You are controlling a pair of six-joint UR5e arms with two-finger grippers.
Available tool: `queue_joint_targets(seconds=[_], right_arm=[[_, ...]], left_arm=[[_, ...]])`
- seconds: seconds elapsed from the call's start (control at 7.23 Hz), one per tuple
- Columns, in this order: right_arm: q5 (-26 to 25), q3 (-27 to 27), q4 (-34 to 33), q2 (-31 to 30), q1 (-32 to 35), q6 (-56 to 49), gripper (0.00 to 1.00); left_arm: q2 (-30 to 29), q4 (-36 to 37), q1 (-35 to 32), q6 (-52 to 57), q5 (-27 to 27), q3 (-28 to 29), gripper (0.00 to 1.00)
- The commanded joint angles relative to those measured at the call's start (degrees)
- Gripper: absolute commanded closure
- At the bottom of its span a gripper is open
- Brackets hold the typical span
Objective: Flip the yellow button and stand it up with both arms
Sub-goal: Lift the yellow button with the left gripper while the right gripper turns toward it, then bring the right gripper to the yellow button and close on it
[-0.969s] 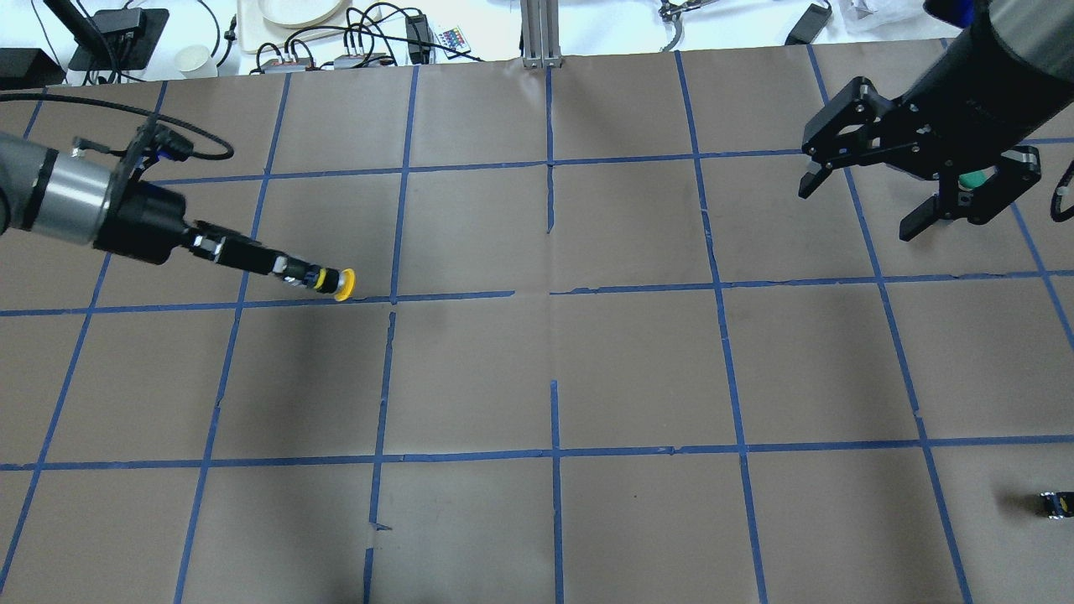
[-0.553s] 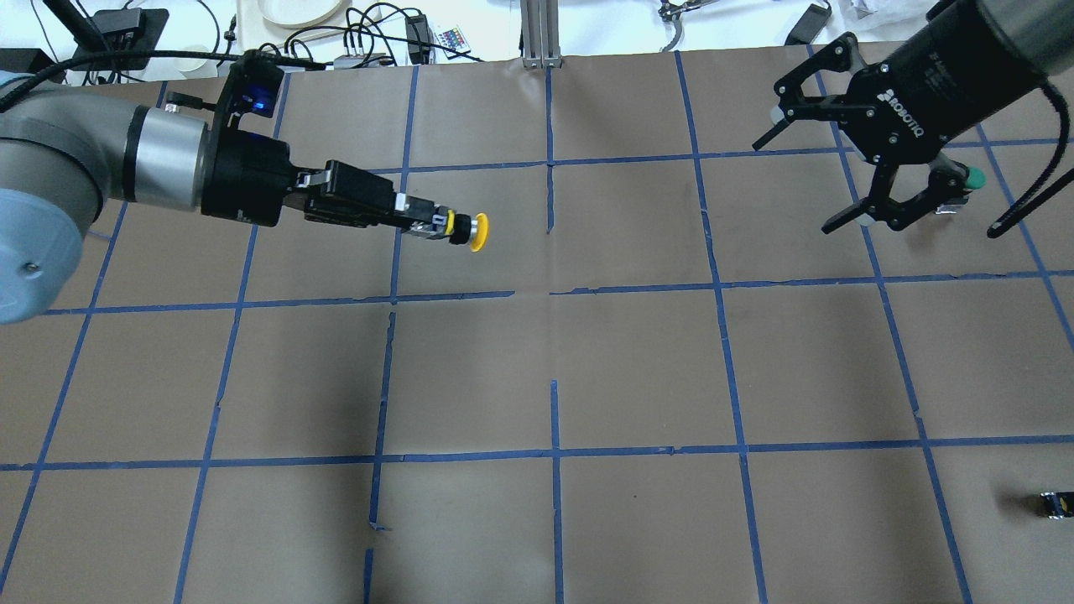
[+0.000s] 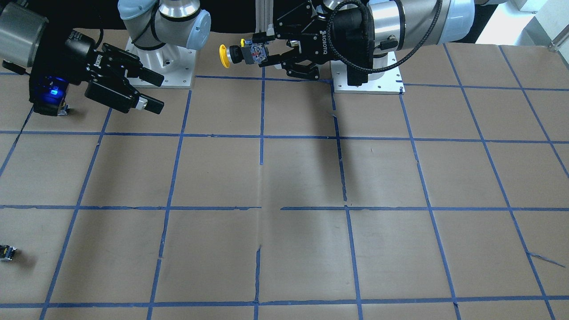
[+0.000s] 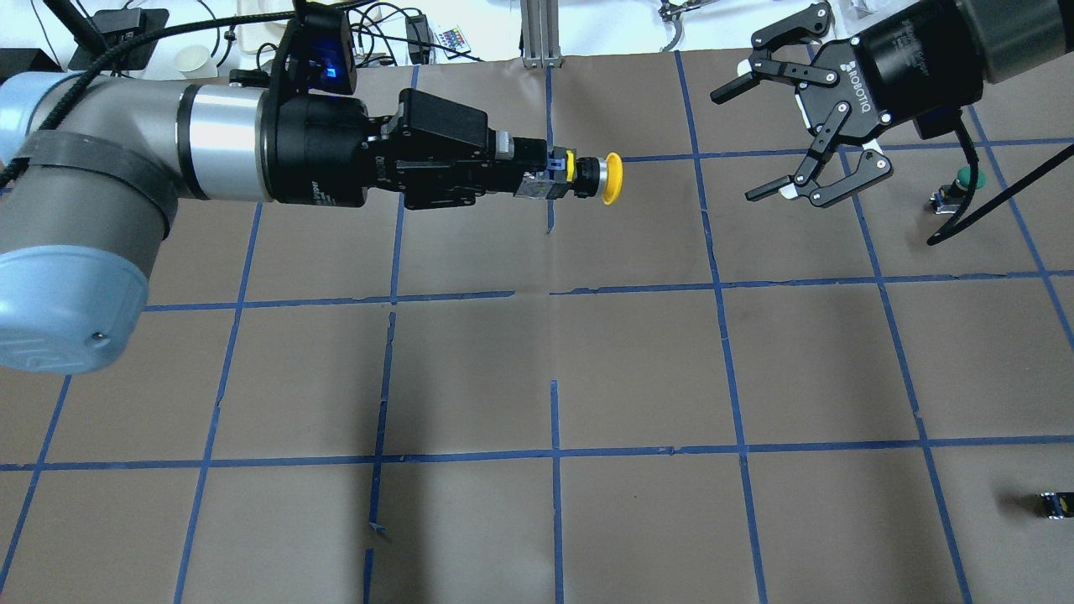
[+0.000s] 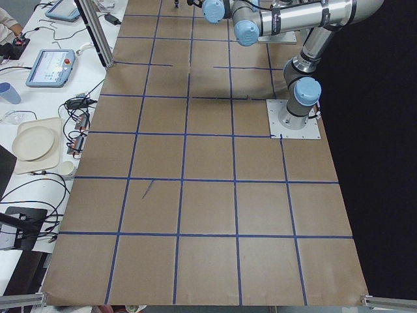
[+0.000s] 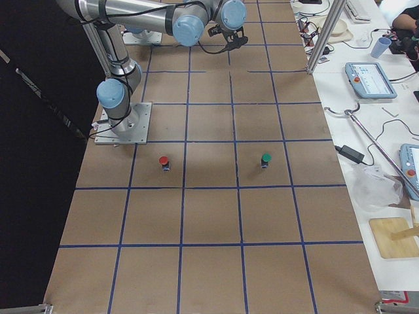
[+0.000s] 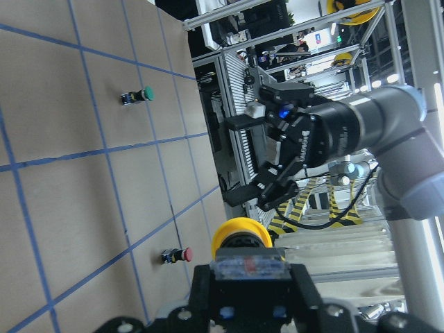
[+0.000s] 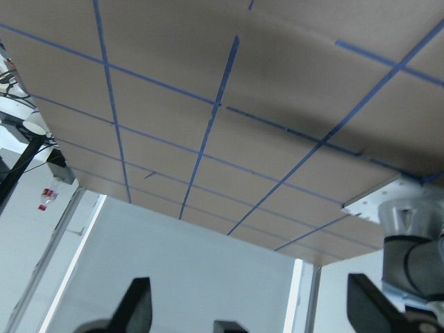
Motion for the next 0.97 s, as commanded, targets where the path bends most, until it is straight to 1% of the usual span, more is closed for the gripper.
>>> queue_joint_targets(seconds=[0.0, 0.14, 0.28, 0.42, 0.55, 0.69, 0.83], right_arm=[[8.6, 0.0, 11.0, 0.1, -1.8, 0.0, 0.0], [10.3, 0.2, 16.7, -0.1, -1.7, -0.9, 0.0], [10.3, 1.5, 19.9, -0.6, -1.5, -4.3, 0.0], [10.3, 2.7, 22.7, -2.0, -1.4, -7.9, 0.0], [10.4, 2.9, 23.5, -2.8, -1.3, -7.7, 0.0], [10.4, 3.2, 27.8, -3.1, -1.1, -9.0, 0.0], [10.7, 3.2, 28.4, -3.1, -1.1, -10.7, 0.0]], left_arm=[[-0.1, 4.2, -1.1, -4.2, -4.7, -2.7, 0.99], [-0.8, 5.8, -1.1, -5.9, -4.7, -2.8, 0.99], [-1.6, 6.7, -1.1, -5.9, -4.8, -3.0, 0.99], [-1.8, 6.8, -1.1, -5.9, -6.5, -2.8, 0.99], [-2.2, 6.9, -1.1, -5.9, -7.1, -2.5, 1.0], [-2.3, 7.9, -1.1, -5.9, -7.1, -2.6, 1.0], [-2.3, 8.0, -1.1, -5.9, -7.1, -2.6, 1.0]])
